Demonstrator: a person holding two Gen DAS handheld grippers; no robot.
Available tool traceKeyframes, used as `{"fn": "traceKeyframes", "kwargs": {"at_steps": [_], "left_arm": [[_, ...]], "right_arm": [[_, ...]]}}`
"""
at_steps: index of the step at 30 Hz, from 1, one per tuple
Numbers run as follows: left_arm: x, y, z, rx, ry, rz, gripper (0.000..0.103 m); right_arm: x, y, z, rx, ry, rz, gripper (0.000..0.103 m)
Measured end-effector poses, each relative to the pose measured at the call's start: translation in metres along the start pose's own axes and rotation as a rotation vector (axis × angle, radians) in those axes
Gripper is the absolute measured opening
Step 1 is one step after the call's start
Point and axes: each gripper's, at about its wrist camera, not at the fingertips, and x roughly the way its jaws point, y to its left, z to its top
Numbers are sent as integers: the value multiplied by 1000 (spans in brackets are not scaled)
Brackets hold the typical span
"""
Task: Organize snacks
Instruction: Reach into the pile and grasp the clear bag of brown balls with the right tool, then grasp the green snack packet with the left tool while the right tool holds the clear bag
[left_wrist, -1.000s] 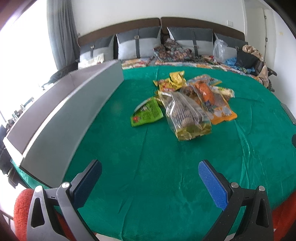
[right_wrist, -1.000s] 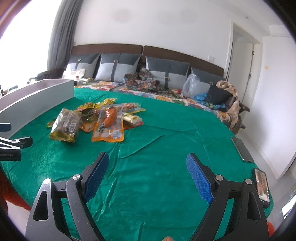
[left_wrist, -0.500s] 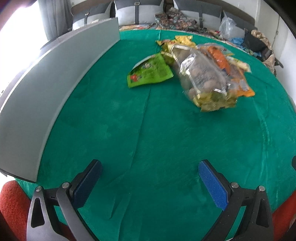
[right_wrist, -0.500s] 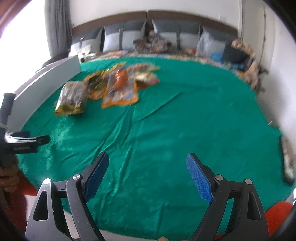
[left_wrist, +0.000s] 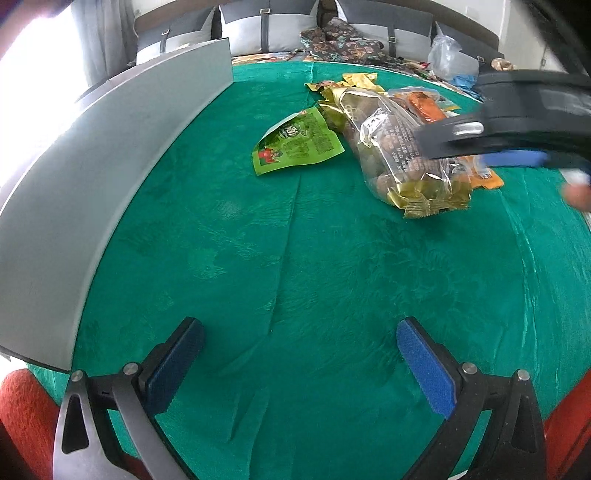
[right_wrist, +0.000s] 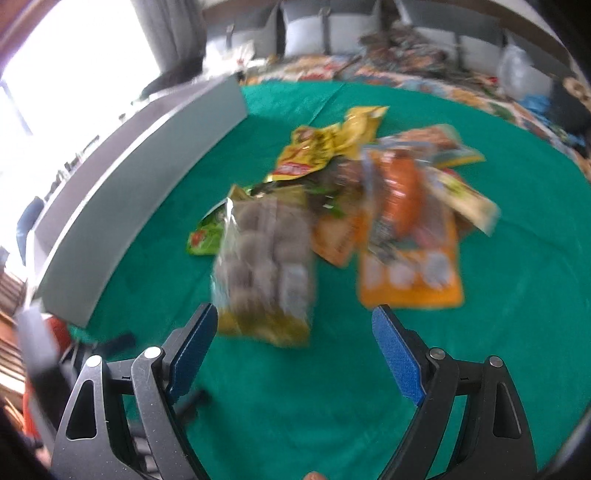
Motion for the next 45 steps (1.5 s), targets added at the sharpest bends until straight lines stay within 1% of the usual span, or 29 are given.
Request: {"fn": "traceKeyframes", "kwargs": {"at_steps": [2, 4, 7, 8, 11, 13, 14, 16, 17, 18, 19, 20, 22, 26, 28, 30, 31, 33, 34, 37, 39, 42, 43, 45], "left_arm": [[-1, 1, -1, 4, -5, -3, 103], [-1, 1, -1, 4, -5, -3, 103], [-2, 2, -2, 2, -8, -1, 103], [-2, 2, -2, 1, -9, -1, 103], [-1, 0, 0, -2, -9, 1, 103], [-1, 0, 0, -3, -10, 2, 103], [-1, 0, 0, -3, -10, 1, 103], [0, -1, 1, 0, -12, 1, 103], [0, 0, 1, 1, -13, -1, 103], [0, 0, 1, 2, -14, -1, 103], [-1, 0, 0, 2, -16, -2, 103], [-1, 0, -1, 1, -17, -1, 103], [-1, 0, -1, -3, -20, 1, 103], [-1, 1, 0, -5, -21, 2, 103], [-1, 2, -1, -4, -23, 2, 103], [-1, 2, -1, -5, -24, 3, 103], [-1, 2, -1, -6, -25, 4, 103], [-1, 2, -1, -9, -28, 7, 103], [-1, 2, -1, -11, -29, 8, 103], [-1, 1, 0, -16, -34, 12, 103], [-1, 1, 0, -18, -37, 14, 103], [-2, 1, -2, -18, -42, 13, 103], [-2, 1, -2, -17, -43, 13, 103], [-2, 1, -2, -16, -44, 13, 103]], "right_arm": [[21, 7, 11, -19, 72, -41, 88], [32, 12, 17, -1, 81, -7, 88], [37, 20, 22, 34, 124, -9, 88], [37, 24, 23, 30, 131, -13, 88], [32, 38, 27, -19, 112, -7, 89], [35, 44, 27, -66, 130, -43, 89], [41, 48, 27, -97, 151, -79, 88], [59, 48, 23, -130, 219, -152, 88], [64, 45, 20, -131, 244, -167, 84], [65, 40, 17, -117, 250, -162, 84], [61, 34, 17, -77, 221, -138, 79], [54, 31, 15, -51, 200, -131, 77], [38, 22, 12, -6, 153, -100, 77], [0, 2, 3, 42, 50, -52, 77], [-25, -14, -9, 62, -20, -50, 77], [-45, -30, -27, 88, -68, -72, 77], [-56, -46, -40, 116, -98, -98, 77], [-66, -71, -58, 163, -128, -152, 77], [-69, -84, -69, 193, -137, -186, 77], [-78, -133, -98, 268, -161, -326, 77], [-81, -149, -109, 288, -160, -377, 77], [-77, -176, -118, 330, -158, -383, 78], [-80, -177, -119, 329, -179, -376, 80], [-80, -177, -118, 327, -184, -379, 81]]}}
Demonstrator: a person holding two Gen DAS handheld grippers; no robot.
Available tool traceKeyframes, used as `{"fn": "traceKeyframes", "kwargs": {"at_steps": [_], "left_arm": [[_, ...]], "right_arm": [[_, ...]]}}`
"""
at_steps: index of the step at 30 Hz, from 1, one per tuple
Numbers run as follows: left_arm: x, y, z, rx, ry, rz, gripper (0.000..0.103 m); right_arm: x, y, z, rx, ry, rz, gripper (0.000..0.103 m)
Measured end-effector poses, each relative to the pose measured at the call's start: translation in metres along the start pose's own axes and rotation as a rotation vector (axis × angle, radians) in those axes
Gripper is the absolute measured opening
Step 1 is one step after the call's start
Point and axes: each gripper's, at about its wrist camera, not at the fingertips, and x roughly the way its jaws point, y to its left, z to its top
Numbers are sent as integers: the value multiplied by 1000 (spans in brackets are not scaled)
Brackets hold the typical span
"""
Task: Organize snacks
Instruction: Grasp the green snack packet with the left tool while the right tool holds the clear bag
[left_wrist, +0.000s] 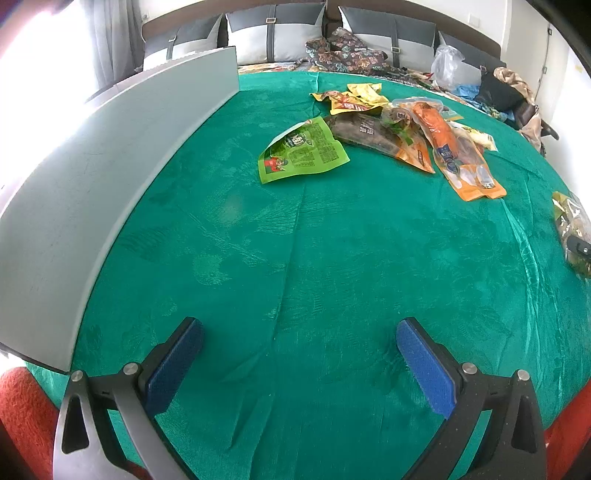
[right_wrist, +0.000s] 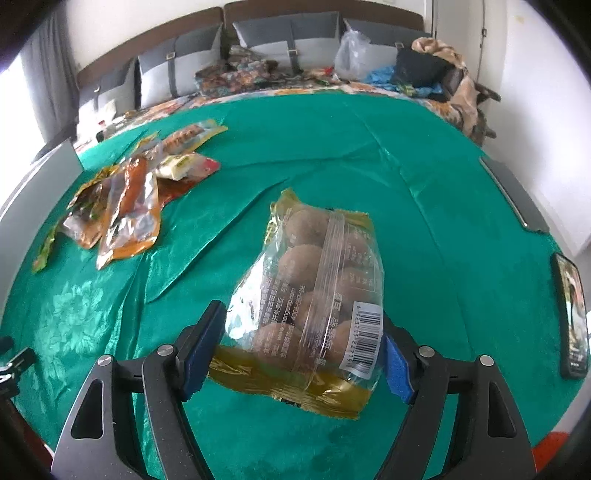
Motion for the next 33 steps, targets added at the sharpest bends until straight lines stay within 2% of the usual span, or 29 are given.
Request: {"fn": "traceKeyframes", "kwargs": {"at_steps": [2, 6, 10, 13, 16, 21, 26, 33], "left_arm": [[0, 0, 0, 1, 1, 0, 103], [0, 0, -1, 5, -8, -5, 103], [-2, 1, -2, 4, -5, -4, 103], [1, 1, 5, 13, 49, -22, 103], [5, 7, 31, -11, 83, -155, 103], [10, 14, 101, -32, 62, -208, 103], [46, 10, 151, -17, 106, -199, 103], [85, 18, 155, -54, 168, -173, 103]], "right_arm": [[9, 3, 5, 1, 12, 5, 82], [21, -6, -9, 6, 34, -10, 83], [20, -5, -17, -19, -3, -36, 83], [21, -5, -17, -17, -5, -38, 85], [21, -5, -18, -16, -7, -38, 85], [20, -3, -17, -16, -10, -41, 85], [21, -3, -18, -17, -10, -41, 85], [20, -3, -18, -16, -11, -39, 85]]}}
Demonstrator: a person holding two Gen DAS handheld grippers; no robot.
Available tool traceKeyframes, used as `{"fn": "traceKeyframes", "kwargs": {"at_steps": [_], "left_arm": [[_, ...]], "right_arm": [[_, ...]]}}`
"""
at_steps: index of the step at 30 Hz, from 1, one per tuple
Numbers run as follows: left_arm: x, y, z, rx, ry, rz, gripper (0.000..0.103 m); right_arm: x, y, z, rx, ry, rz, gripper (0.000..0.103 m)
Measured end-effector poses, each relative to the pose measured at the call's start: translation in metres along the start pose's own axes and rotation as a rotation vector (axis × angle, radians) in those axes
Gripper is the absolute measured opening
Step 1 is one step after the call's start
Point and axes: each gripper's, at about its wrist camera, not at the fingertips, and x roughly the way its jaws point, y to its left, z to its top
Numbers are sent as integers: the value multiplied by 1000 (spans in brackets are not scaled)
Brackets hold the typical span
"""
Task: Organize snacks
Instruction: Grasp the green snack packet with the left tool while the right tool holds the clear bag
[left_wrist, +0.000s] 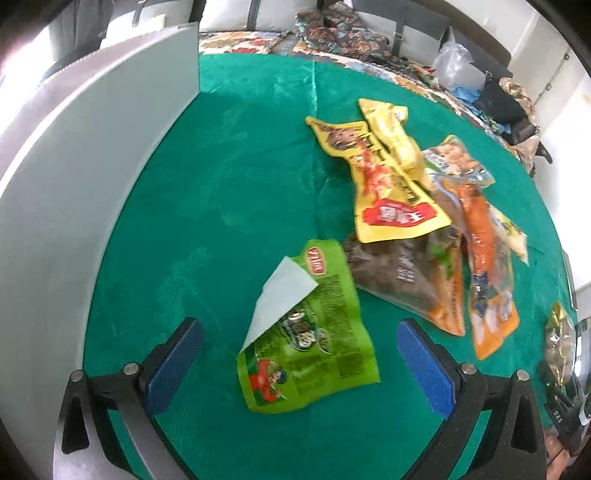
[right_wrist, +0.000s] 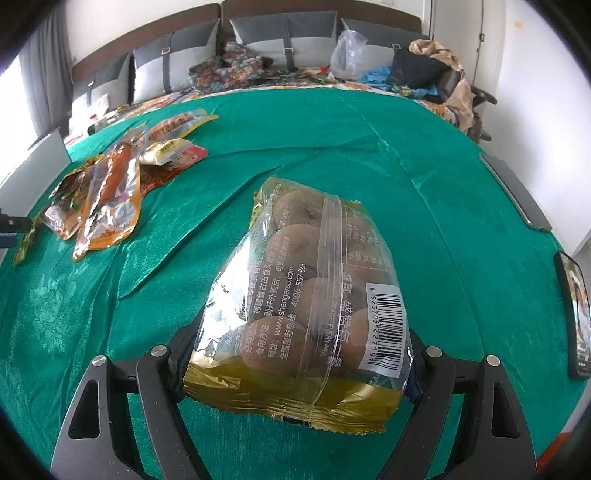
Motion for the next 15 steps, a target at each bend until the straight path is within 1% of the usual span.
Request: {"fn": "traceKeyframes", "kwargs": {"at_steps": [2, 4, 12, 15], "left_arm": [[4, 2, -2, -2, 10, 12, 103], [5, 0, -3, 18, 6, 27, 103], [15, -16, -6, 141, 18, 132, 103], [15, -14, -6, 149, 18, 125, 103]], "right_arm": [[0, 0, 0, 0, 0, 0, 85], [0, 0, 0, -1, 0, 1, 85], [0, 0, 0, -1, -1, 0, 85], [0, 0, 0, -1, -1, 0, 85]]}}
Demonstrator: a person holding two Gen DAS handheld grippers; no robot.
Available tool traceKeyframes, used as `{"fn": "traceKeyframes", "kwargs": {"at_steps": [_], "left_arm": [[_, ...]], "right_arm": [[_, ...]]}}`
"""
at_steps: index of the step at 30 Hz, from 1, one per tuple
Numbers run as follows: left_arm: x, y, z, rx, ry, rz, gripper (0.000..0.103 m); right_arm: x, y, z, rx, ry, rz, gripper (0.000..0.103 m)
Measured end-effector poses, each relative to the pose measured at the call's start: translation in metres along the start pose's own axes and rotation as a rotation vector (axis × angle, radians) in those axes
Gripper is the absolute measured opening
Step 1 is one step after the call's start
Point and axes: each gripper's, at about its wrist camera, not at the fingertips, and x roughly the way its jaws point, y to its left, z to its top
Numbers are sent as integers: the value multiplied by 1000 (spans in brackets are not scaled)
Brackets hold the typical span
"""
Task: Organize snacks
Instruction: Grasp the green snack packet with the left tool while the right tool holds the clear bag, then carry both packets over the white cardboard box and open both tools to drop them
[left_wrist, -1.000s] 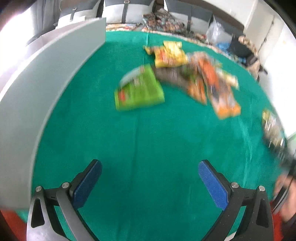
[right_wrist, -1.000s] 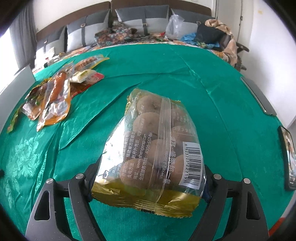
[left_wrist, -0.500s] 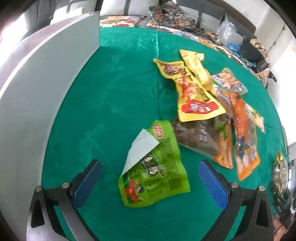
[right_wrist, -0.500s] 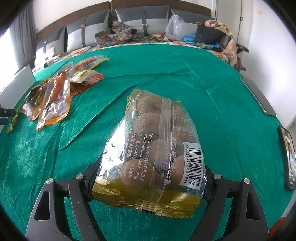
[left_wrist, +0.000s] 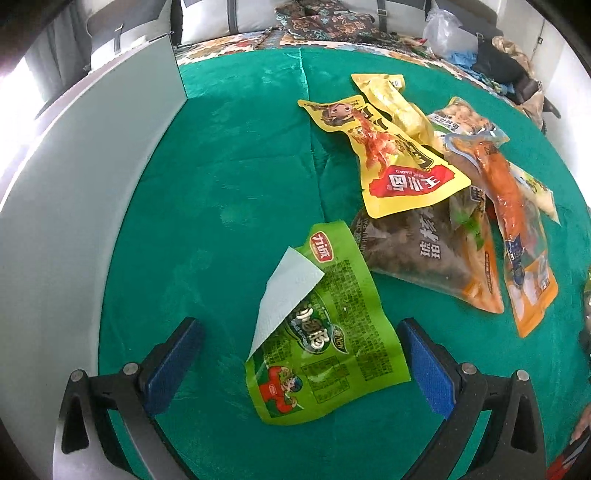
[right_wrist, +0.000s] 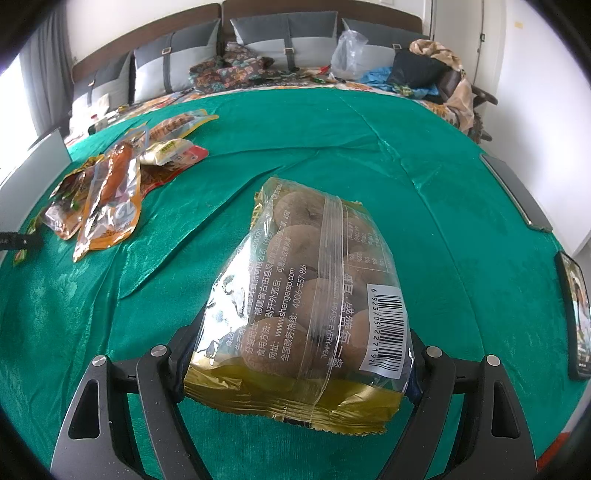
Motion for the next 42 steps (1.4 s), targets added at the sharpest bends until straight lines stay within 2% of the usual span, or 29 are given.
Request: {"fn": "traceKeyframes", "kwargs": {"at_steps": [4, 6, 7, 8, 9, 14, 19, 27, 31, 37, 39, 40, 42], "left_arm": [[0, 1, 0, 32, 14, -14, 101], [-5, 3, -1, 42, 0, -18, 89], [-9, 3, -1, 44, -8, -19, 72], [-11, 4, 0, 42, -7, -16, 70], [-12, 6, -1, 35, 9, -24, 70], [-22, 9, -16, 41, -20, -7, 67], [-39, 14, -39, -16, -47, -54, 67], [-73, -3, -67, -28, -95, -138, 67], [-92, -12, -73, -16, -130, -164, 67], [-116, -12, -77, -7, -176, -188, 67], [-123, -8, -78, -23, -187, -202, 67], [-127, -4, -79, -33, -194, -210, 67], [-135, 4, -81, -57, -207, -230, 67]], "right_arm": [[0, 0, 0, 0, 0, 0, 85], [0, 0, 0, 0, -1, 1, 85], [0, 0, 0, 0, -1, 1, 85], [0, 0, 0, -1, -1, 1, 85], [0, 0, 0, -1, -1, 1, 85], [0, 0, 0, -1, -1, 1, 85], [0, -1, 0, -1, -2, 2, 85], [0, 0, 0, -4, 4, 6, 85], [-2, 1, 13, 26, 130, 25, 84], [-9, -2, 37, 54, 215, 70, 84], [-4, -5, 40, 49, 250, 91, 81], [-3, -8, 40, 56, 258, 98, 75], [-8, -17, 42, 103, 255, 135, 72]]}}
